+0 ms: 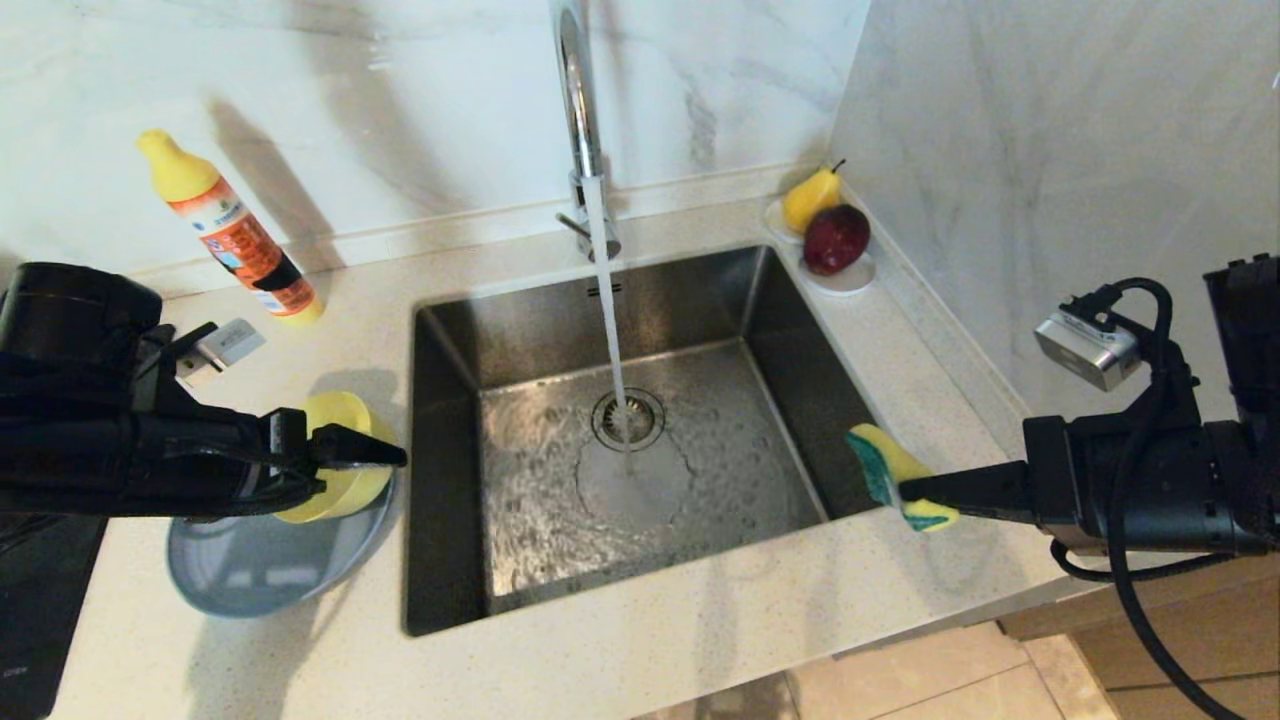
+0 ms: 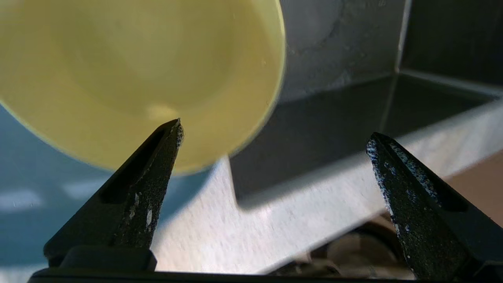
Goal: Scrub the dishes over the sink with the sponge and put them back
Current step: Place the bowl on the table
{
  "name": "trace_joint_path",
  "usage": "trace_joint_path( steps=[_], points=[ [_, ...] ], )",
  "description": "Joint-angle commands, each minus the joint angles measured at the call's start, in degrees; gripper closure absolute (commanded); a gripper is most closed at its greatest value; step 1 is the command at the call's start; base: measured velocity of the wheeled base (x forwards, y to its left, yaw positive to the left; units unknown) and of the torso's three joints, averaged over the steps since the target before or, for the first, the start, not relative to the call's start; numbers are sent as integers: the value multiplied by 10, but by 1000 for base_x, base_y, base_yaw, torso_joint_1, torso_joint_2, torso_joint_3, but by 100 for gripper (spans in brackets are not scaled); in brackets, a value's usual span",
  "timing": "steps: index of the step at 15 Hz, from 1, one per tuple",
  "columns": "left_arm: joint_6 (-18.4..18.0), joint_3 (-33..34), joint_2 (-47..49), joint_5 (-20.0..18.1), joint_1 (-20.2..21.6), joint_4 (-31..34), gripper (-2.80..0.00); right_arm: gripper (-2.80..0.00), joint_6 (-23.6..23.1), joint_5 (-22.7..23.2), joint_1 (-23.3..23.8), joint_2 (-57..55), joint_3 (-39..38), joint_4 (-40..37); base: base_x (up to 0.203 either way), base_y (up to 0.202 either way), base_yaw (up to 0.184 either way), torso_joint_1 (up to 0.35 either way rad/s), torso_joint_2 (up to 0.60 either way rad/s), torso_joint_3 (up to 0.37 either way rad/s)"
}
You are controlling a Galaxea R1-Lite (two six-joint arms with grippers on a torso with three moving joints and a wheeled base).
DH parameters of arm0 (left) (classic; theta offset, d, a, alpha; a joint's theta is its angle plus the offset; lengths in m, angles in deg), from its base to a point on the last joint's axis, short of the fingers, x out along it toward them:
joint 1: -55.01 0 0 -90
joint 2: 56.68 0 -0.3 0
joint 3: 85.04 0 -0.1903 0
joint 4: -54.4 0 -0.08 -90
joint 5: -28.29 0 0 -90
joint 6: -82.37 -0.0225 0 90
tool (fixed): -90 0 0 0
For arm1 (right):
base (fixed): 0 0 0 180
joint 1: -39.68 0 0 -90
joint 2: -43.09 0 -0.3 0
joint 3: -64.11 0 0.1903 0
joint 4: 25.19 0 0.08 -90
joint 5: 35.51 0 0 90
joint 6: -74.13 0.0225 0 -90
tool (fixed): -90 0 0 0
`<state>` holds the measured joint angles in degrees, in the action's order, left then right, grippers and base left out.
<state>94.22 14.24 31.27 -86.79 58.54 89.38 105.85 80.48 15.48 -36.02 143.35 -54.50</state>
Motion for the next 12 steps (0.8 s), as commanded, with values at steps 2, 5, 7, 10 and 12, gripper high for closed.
trace_joint_path(
  steps=[2,5,7,10,12],
  points=[
    [1,49,18,31,-2,-97,-280,0,1,2,6,-2,0,0,0,0,0,0,0,0],
    [3,58,23,36,-3,-121,-280,0,1,2,7,-8,-1,0,0,0,0,0,0,0],
    [3,57,23,37,-3,-121,-280,0,1,2,7,-7,1,0,0,0,0,0,0,0],
    [4,59,23,38,-3,-121,0,0,1,2,7,-5,1,0,0,0,0,0,0,0],
    [8,60,23,38,-3,-121,0,0,1,2,7,-4,1,-1,0,0,0,0,0,0]
  ],
)
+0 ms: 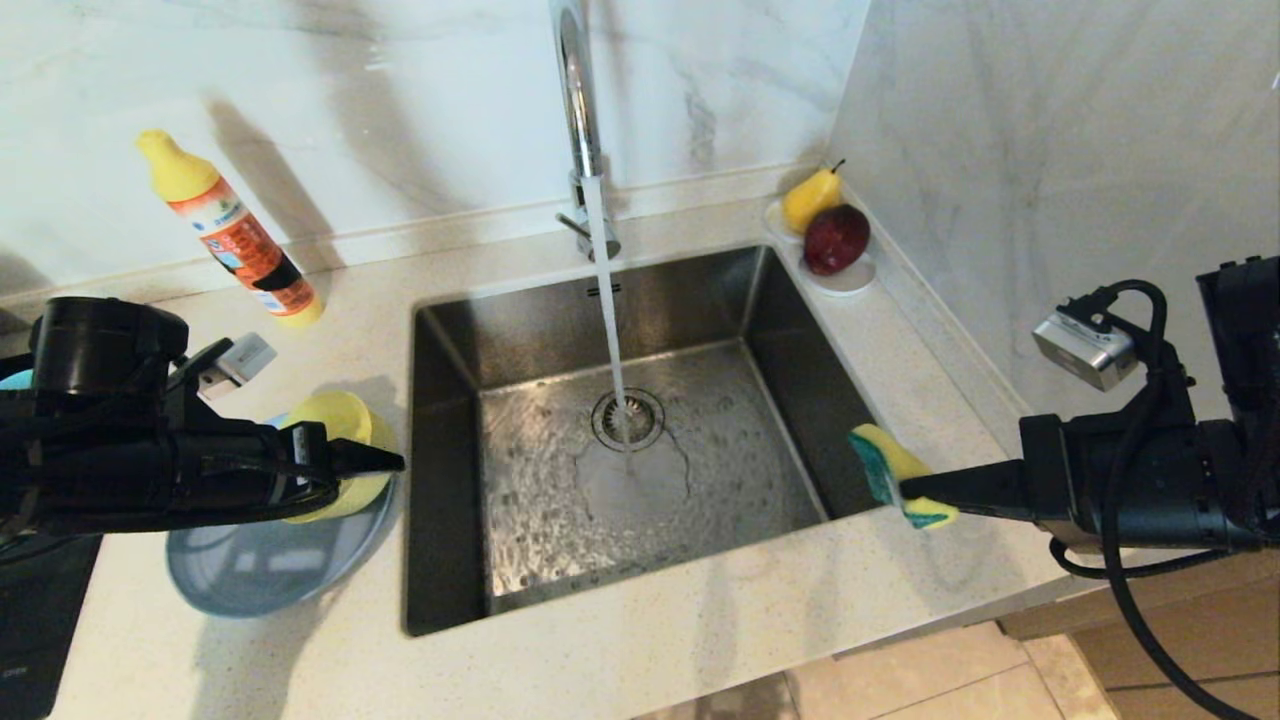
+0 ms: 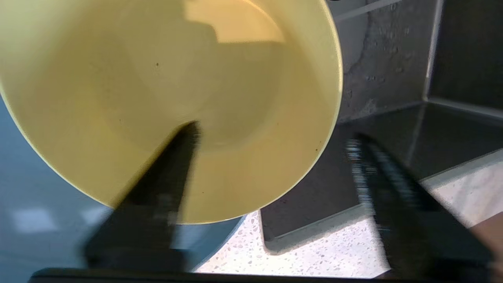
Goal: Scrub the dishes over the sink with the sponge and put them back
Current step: Place the bowl on the table
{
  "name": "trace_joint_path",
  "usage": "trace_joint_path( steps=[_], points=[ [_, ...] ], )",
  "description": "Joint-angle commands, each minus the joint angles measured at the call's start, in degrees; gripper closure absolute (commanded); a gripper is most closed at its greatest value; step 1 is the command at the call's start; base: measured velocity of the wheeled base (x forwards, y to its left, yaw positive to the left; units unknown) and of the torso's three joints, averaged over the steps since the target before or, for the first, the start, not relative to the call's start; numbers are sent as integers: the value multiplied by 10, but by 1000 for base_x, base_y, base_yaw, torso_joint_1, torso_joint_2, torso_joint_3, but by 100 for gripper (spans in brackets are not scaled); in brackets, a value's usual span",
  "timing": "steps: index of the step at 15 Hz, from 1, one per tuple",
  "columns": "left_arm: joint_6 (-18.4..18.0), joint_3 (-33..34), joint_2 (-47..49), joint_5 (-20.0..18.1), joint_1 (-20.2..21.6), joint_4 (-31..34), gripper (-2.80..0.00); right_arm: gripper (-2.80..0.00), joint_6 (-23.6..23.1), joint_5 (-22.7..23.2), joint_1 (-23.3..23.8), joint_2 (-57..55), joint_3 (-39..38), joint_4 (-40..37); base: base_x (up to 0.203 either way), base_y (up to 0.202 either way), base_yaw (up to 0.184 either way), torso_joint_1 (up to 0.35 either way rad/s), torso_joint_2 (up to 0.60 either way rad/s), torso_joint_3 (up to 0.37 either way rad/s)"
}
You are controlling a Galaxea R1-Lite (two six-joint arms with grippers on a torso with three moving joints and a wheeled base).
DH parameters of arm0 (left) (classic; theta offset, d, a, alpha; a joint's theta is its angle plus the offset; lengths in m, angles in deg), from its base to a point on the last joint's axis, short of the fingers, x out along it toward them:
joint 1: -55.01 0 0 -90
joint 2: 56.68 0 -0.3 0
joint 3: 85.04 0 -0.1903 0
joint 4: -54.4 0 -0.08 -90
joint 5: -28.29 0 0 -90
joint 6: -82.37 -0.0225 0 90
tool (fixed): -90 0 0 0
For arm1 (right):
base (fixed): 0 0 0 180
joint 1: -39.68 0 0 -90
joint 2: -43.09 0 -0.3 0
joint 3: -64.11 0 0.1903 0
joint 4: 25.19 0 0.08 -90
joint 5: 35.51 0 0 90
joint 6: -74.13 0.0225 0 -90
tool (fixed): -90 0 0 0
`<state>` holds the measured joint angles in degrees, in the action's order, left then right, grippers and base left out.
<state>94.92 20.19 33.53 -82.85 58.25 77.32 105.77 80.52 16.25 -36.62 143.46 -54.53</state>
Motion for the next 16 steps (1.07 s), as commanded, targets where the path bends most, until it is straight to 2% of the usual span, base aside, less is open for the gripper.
trace_joint_path(
  steps=[1,11,14,16],
  points=[
    [1,2,1,-1,0,0,0,0,2,2,0,1,0,-1,0,0,0,0,0,0],
    [2,1,-15,1,1,1,0,0,3,2,0,2,0,-1,0,0,0,0,0,0],
    [2,-22,-32,4,8,13,0,0,3,2,-1,0,0,-1,0,0,0,0,0,0],
    [4,-58,-52,4,9,52,0,0,3,2,-1,-2,-1,-1,0,0,0,0,0,0]
  ],
)
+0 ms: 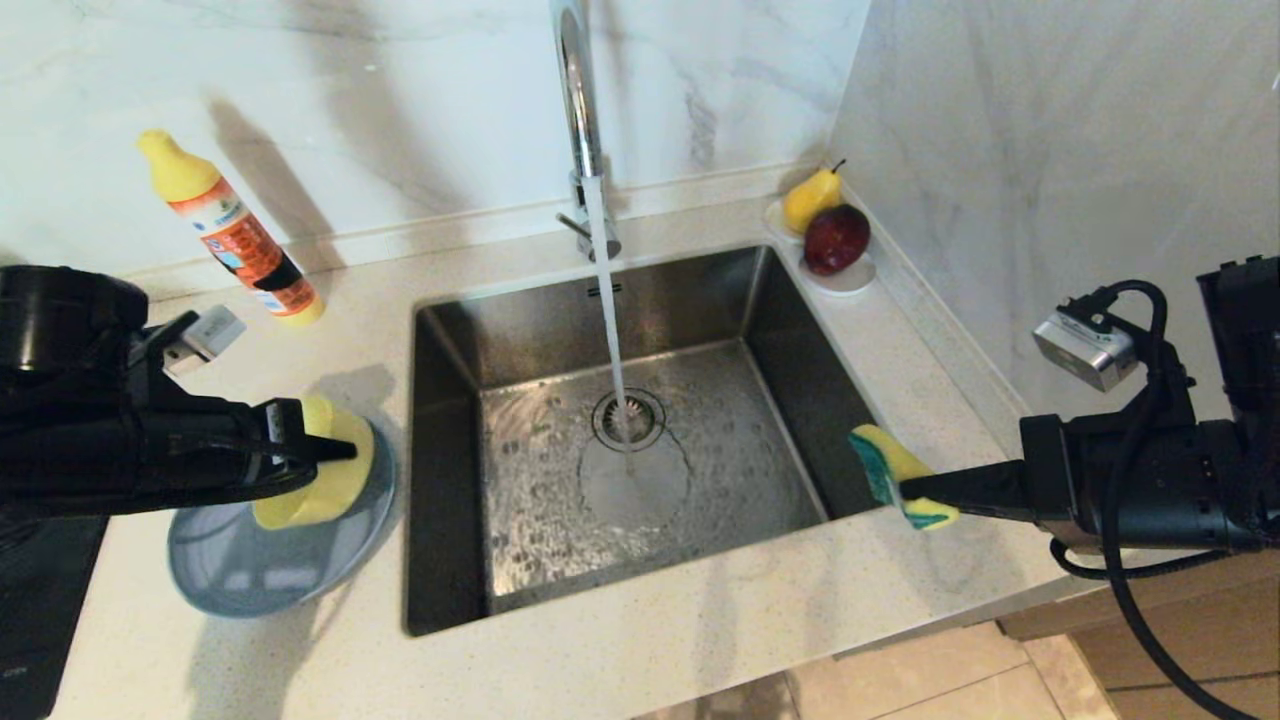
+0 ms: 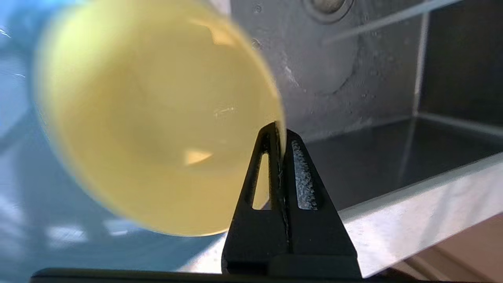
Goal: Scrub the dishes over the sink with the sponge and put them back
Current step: Place the bowl on the table
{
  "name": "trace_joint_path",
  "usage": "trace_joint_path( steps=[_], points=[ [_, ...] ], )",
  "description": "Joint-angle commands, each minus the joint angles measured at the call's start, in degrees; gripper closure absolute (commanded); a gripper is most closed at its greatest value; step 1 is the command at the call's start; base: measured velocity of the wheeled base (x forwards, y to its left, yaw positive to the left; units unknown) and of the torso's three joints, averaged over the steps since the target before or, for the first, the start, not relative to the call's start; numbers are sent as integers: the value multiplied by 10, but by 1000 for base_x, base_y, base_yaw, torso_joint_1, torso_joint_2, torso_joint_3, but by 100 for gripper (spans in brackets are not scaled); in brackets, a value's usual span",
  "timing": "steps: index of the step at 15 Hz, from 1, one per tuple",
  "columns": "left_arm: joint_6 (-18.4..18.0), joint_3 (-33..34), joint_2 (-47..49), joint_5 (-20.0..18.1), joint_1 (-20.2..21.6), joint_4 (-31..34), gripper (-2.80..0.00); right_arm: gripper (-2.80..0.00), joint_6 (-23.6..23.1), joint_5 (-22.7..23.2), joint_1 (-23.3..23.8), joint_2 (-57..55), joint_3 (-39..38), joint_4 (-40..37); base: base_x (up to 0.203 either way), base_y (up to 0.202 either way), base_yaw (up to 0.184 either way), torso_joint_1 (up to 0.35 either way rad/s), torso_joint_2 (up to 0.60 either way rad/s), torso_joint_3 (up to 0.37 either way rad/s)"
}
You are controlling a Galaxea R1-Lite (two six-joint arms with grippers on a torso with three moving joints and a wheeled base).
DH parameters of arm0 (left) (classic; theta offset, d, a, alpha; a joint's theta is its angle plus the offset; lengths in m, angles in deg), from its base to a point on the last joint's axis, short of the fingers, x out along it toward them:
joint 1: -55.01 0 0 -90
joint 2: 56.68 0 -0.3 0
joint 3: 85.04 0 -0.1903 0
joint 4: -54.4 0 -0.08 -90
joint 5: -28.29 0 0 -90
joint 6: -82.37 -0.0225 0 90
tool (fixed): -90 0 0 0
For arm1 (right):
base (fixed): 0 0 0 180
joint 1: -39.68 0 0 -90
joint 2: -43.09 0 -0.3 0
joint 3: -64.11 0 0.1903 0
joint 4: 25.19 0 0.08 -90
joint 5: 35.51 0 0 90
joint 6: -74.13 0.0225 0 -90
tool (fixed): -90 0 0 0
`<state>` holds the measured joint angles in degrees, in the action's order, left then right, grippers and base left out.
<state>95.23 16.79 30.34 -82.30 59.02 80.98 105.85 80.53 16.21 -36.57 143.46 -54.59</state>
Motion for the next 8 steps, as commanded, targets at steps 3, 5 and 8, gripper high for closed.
trace_joint_path(
  steps=[3,5,8],
  points=[
    [20,-85,-53,-2,1,72,0,0,2,2,-1,3,-3,0,0,0,0,0,0,0],
    [26,-112,-70,-2,1,110,0,0,2,2,0,5,-4,0,0,0,0,0,0,0],
    [24,-108,-73,-1,1,128,0,0,2,2,0,6,-7,-1,0,0,0,0,0,0]
  ],
)
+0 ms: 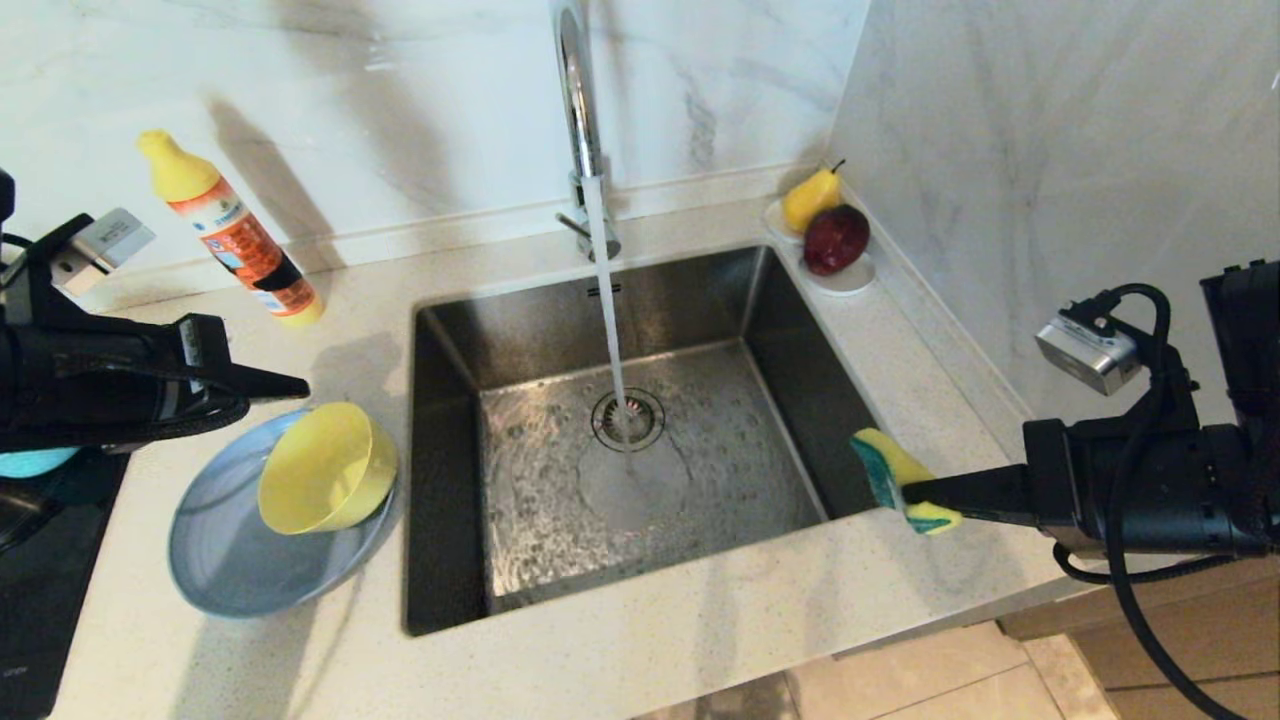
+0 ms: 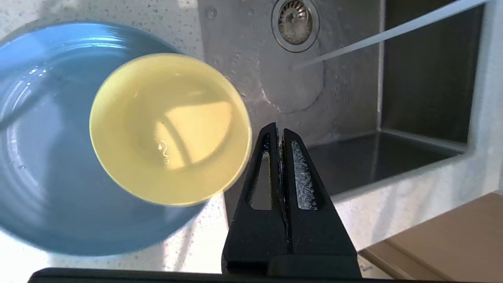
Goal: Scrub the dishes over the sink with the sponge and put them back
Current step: Place the bowl on the table
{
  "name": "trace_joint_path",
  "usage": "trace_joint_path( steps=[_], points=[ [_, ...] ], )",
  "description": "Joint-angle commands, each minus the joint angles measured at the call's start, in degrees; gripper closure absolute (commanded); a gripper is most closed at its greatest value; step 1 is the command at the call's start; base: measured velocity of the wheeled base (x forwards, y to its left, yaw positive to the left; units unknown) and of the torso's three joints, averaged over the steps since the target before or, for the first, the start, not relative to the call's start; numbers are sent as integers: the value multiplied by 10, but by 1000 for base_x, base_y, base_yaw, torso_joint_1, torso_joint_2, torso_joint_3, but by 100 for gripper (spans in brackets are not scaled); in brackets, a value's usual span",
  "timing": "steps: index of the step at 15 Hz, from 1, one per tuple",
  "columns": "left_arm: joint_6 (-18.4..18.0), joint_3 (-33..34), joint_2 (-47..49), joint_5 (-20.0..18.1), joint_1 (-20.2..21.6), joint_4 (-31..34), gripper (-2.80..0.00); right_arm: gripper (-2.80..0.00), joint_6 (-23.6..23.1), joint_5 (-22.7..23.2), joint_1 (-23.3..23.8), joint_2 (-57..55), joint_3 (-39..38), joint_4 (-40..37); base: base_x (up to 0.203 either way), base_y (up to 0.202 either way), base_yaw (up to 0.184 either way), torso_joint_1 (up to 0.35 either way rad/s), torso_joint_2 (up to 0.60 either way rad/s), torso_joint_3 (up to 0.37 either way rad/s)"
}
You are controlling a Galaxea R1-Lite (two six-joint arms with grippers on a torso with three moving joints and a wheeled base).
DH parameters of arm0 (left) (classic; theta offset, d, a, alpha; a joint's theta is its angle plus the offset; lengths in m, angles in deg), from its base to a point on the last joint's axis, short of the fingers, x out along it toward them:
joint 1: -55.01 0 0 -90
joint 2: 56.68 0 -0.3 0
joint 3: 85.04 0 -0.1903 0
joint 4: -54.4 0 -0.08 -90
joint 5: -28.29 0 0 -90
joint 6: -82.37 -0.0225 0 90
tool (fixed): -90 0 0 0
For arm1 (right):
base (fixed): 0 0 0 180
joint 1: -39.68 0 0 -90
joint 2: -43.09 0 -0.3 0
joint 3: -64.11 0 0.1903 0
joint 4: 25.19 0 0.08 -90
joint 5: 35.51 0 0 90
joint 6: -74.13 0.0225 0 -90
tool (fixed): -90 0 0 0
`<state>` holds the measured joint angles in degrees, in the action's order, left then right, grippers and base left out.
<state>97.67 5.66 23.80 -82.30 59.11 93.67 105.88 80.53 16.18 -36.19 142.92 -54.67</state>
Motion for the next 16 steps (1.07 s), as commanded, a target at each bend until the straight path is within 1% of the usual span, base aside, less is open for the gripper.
trace_joint_path(
  steps=[1,3,6,7,9,10,11,14,16],
  points=[
    [-1,13,-4,1,0,-2,0,0,2,2,-1,3,-4,1,0,0,0,0,0,0],
    [-1,23,9,18,0,-5,0,0,1,2,-1,2,-7,1,0,0,0,0,0,0],
    [-14,23,38,52,0,-8,0,0,1,2,0,2,-8,1,0,0,0,0,0,0],
    [-24,22,43,71,-5,-19,0,0,1,2,0,-1,-9,1,0,0,0,0,0,0],
    [-42,21,47,86,-22,-49,0,0,1,2,0,-6,-8,1,0,0,0,0,0,0],
    [-43,20,48,94,-32,-51,-280,0,1,2,0,-7,-6,1,0,0,0,0,0,0],
    [-45,18,47,106,-46,-52,-280,0,1,2,0,-8,-5,1,0,0,0,0,0,0],
    [-56,16,41,114,-75,-54,-280,0,1,2,0,-12,-8,1,0,0,0,0,0,0],
    [-71,15,46,127,-91,-54,-280,0,1,2,0,-12,-7,1,0,0,0,0,0,0]
  ],
)
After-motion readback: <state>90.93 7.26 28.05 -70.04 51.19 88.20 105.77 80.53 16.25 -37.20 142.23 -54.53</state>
